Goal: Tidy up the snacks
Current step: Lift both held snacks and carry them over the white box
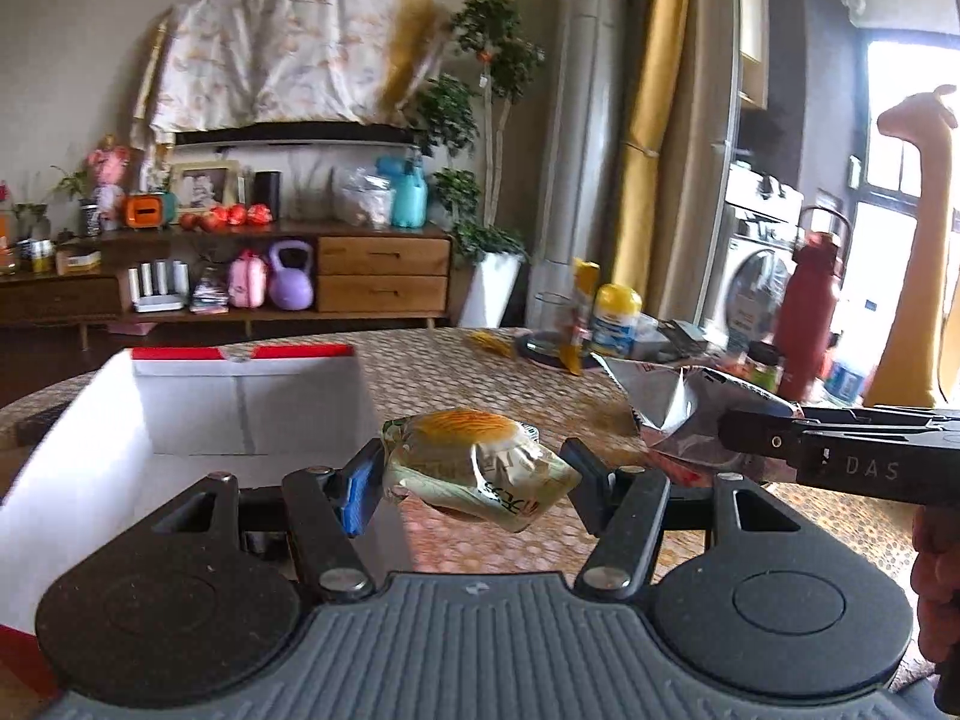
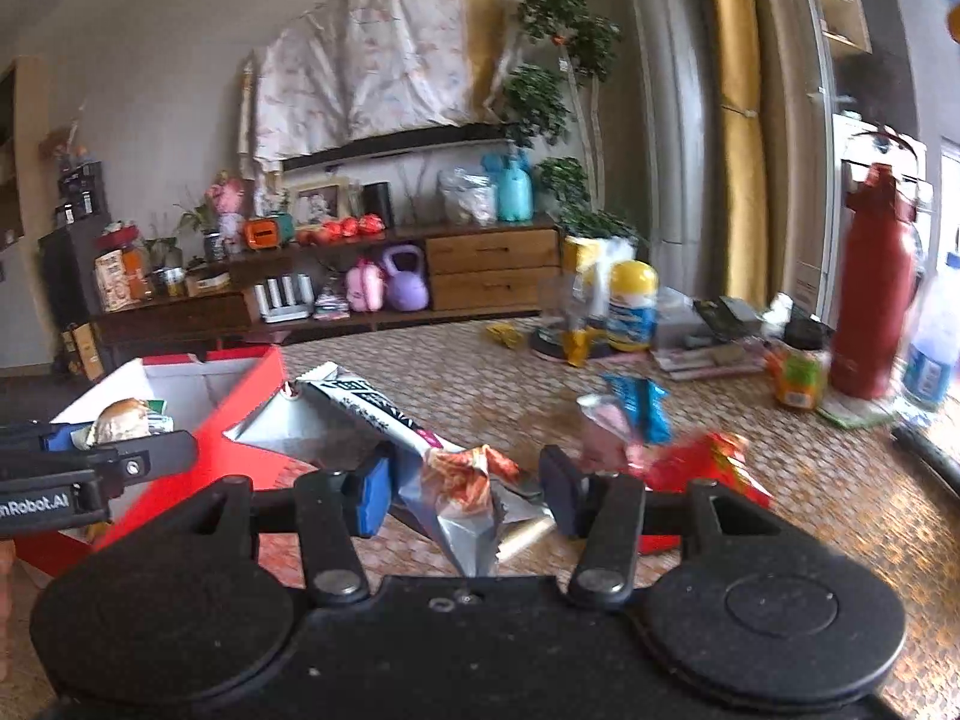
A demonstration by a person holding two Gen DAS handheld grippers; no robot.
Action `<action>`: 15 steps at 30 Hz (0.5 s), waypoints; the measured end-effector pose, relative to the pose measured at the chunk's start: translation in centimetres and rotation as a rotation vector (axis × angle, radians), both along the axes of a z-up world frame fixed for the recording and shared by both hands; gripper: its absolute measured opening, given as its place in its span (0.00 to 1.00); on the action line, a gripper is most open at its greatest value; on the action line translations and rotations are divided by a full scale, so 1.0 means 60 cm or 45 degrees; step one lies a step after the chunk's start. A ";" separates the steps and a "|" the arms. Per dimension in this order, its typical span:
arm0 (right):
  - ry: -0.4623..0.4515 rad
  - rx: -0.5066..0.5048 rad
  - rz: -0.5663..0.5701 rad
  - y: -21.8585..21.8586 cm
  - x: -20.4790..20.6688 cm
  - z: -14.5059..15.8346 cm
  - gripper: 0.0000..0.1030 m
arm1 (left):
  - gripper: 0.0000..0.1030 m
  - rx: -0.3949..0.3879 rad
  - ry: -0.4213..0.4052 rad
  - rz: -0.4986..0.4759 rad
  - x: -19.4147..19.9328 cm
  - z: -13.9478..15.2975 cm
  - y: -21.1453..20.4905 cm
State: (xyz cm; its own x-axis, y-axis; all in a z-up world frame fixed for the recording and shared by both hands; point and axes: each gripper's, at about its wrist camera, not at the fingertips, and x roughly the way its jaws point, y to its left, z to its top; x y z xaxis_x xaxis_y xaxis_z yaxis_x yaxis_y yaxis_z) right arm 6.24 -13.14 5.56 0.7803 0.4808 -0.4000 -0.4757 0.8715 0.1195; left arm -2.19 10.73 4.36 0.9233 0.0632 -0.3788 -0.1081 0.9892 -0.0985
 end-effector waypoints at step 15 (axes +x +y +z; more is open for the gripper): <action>-0.063 -0.016 0.266 0.188 0.002 0.048 0.48 | 0.60 0.014 -0.027 0.213 -0.025 0.017 0.127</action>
